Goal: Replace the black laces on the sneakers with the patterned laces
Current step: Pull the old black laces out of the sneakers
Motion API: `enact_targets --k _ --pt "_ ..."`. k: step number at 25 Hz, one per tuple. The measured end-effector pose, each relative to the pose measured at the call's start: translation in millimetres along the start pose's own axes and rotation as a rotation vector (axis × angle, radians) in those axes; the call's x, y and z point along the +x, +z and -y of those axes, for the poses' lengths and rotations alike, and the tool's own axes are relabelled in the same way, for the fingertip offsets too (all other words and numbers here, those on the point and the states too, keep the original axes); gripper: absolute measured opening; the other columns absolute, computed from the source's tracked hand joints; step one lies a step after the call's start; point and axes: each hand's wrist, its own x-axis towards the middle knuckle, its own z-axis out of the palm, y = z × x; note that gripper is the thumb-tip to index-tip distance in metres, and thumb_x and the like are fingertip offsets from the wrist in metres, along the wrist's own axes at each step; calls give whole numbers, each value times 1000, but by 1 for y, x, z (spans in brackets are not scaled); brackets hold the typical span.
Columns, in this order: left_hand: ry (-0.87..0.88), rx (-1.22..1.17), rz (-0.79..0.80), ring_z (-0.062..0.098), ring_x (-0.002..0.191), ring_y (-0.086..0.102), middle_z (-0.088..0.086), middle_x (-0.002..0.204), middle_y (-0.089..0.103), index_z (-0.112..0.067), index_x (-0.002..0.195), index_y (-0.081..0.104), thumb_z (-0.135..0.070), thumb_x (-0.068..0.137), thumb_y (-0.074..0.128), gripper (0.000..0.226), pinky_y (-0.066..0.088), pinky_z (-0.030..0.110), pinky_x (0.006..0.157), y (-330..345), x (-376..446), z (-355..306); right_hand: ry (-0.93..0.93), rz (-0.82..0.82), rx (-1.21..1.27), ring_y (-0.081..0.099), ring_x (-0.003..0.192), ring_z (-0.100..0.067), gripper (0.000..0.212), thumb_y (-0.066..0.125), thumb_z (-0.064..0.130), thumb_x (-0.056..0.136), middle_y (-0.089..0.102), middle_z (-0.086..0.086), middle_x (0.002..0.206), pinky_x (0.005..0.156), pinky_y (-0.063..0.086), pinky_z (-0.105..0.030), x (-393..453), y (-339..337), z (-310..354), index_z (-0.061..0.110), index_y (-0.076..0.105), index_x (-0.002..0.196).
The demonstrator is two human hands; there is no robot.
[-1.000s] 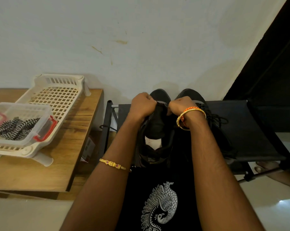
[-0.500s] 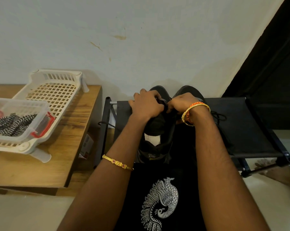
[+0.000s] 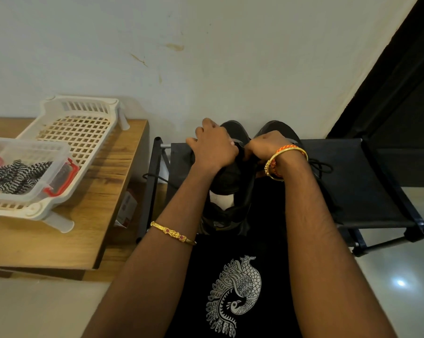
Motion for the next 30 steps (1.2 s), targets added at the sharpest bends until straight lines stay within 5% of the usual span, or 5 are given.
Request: enact_targets --k 3,9,18,26,30 --pt "-167 -226 28 29 118 43 10 132 37 -8 112 61 -23 95 43 29 31 44 102 -10 6 5 8 -6 -12 64 88 -36 25 61 3 75 65 -22 101 81 56 -51 0 -2 -2 -5 69 97" --pt "-604 -1326 54 10 71 56 -2 81 62 -16 78 48 -7 95 30 26 37 23 61 -28 9 27 29 21 17 60 71 -28 22 65 -2 75 63 -15 91 54 55 -34 -2 -4 -4 -3 68 97" --pt "8 -96 6 29 118 44 4 118 57 -28 99 68 -25 87 63 14 31 44 99 4 0 -1 -19 6 -53 62 79 -29 25 61 3 74 63 -17 86 73 58 -49 2 -1 -3 -8 68 96" --pt "-105 -200 70 27 124 30 6 130 33 -23 107 66 -27 93 49 21 26 42 100 -2 3 2 -14 -2 -39 65 90 -36 25 65 1 71 66 -21 93 76 57 -52 0 -1 -2 -7 69 94" --pt "-249 -786 -9 19 109 48 2 120 44 -26 78 62 -14 87 52 18 43 30 93 -20 9 23 6 12 -14 62 75 -29 19 64 0 74 65 -17 90 63 59 -39 -2 -2 -2 -5 69 92"
